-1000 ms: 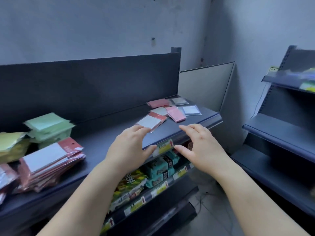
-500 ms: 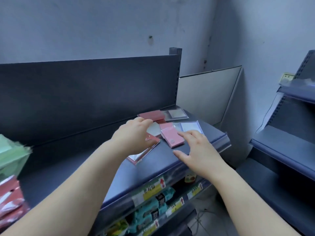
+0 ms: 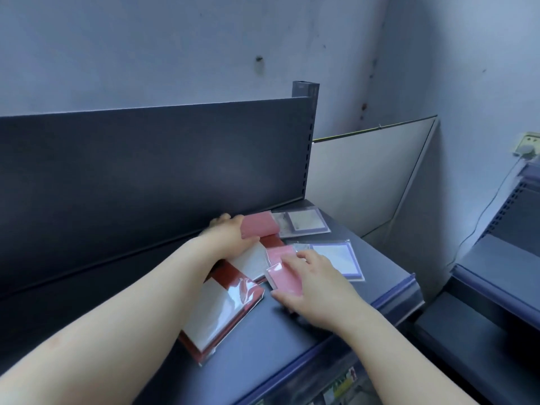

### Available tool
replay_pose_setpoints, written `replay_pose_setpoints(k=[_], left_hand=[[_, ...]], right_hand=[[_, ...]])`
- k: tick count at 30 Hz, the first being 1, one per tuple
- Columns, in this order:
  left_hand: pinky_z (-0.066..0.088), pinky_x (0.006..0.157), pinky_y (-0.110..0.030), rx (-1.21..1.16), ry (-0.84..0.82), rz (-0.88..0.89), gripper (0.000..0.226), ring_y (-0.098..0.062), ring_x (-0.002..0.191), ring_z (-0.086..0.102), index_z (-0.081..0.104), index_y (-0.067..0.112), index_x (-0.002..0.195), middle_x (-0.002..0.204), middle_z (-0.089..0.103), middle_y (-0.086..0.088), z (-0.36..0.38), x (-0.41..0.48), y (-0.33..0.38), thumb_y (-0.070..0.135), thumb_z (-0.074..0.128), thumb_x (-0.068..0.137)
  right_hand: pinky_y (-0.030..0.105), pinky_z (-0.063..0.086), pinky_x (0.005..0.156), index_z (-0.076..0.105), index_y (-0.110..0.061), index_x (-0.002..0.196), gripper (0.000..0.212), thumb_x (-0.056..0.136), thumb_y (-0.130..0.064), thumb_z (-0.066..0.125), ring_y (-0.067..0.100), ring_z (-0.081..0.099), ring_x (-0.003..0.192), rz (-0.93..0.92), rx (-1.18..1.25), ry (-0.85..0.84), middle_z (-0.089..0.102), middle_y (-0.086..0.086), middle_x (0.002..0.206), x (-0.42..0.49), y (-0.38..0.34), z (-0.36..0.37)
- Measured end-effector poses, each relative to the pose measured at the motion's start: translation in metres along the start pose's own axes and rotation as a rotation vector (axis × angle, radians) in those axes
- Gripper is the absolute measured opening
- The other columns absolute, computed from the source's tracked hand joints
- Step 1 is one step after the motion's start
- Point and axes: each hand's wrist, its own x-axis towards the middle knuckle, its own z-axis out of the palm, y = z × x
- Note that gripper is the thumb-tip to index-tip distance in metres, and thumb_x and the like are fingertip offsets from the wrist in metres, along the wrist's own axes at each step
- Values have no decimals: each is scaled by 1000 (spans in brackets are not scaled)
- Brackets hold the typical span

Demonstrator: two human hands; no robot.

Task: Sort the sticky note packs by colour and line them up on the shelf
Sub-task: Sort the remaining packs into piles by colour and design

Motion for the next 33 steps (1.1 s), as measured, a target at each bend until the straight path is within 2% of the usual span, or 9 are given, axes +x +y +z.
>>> replay_pose_setpoints(k=[4,7,13,17,19,24,27,30,33], left_hand=[[36,107,-40,-14,26,-72,85,-30,133,34,33,19,145,145,33,-10,3,9,7,69,54,80],[41,101,-39,8,26,-149,92,-30,126,40,42,20,139,137,37,-9,-4,10,11,76,60,69],[49,79,-32,53,135,-251,75,-26,100,54,60,19,114,114,53,-6,-6,-1,15,74,63,64],[44,70,-31,53,272,-283,60,-26,95,54,61,20,96,97,59,-1,-9,-23,13,71,63,63],[43,70,-31,71,334,-315,56,-26,94,53,61,20,98,98,59,-1,-15,-41,7,65,65,66],[49,83,-36,11,387,-479,66,-28,105,54,48,17,131,120,50,-6,-16,-95,-12,44,68,75],[47,80,-34,-96,442,-562,42,-26,103,57,54,15,121,117,59,-6,-10,-125,-26,28,64,82],[42,79,-27,-282,540,-645,31,-24,100,58,59,14,115,113,63,-3,-8,-157,-38,19,61,84],[54,65,-33,-503,696,-674,19,-26,80,63,60,14,102,100,67,-8,-10,-191,-42,12,52,85]], right_hand=[[32,32,107,29,-32,144,66,86,-51,52,21,28,132,-55,-37,-30,33,-2,142,8,8,0],[32,37,98,35,-29,139,57,86,-41,48,24,35,123,-110,-69,-20,42,0,132,12,13,-1],[33,38,90,42,-26,129,46,86,-40,47,26,41,114,-204,-54,-15,49,1,121,19,26,-6],[35,42,85,50,-23,113,34,87,-45,45,26,46,110,-245,39,13,55,-1,114,24,35,-10],[35,43,88,50,-24,115,36,87,-45,47,25,47,111,-283,90,61,56,-3,116,28,36,-13],[29,35,101,39,-25,142,58,87,-36,53,21,41,124,-394,195,122,49,-7,137,33,19,-17],[28,34,101,42,-24,141,58,85,-34,56,20,42,126,-472,257,97,50,-7,138,29,1,-14],[26,30,103,42,-24,141,59,85,-33,57,16,40,129,-553,289,47,48,-7,140,23,-17,-7],[26,29,104,38,-24,144,62,85,-30,57,15,37,131,-634,318,-3,45,-8,143,15,-38,0]])
